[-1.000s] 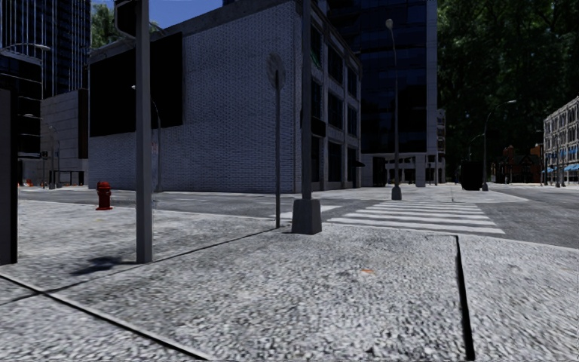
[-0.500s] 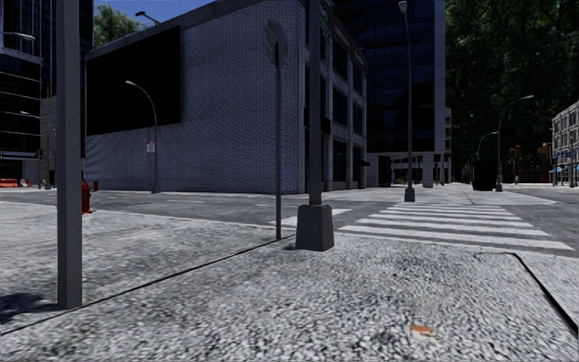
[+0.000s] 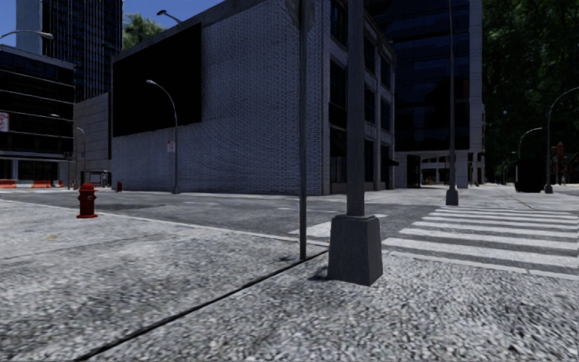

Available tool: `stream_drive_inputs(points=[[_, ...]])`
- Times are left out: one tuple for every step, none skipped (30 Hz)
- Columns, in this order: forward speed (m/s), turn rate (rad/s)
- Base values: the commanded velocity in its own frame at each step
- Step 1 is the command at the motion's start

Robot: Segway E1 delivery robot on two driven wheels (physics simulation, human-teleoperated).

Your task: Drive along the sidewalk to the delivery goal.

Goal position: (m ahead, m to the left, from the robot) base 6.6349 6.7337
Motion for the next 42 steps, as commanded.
stream_drive_inputs(points=[[1.77,0.44],[1.77,0.44],[1.62,0.44],[1.55,0.44],[1.51,0.44],[1.47,0.44],[1.47,0.44],[1.42,0.44],[1.35,0.44],[1.29,0.46],[1.29,0.46],[1.26,0.51],[1.22,0.56],[1.21,0.59],[1.21,0.59],[1.21,0.60],[1.21,0.60],[1.21,0.60],[1.21,0.60],[1.21,0.61],[1.21,0.62],[1.21,0.64],[1.21,0.65],[1.21,0.65],[1.21,0.66],[1.21,0.66],[1.21,0.66],[1.21,0.66],[1.21,0.66],[1.21,0.66],[1.23,0.66],[1.24,0.66],[1.24,0.66],[1.27,0.66],[1.35,0.66],[1.42,0.66],[1.42,0.66],[1.44,0.66],[1.45,0.66],[1.45,0.66],[1.45,0.66],[1.45,0.66]])
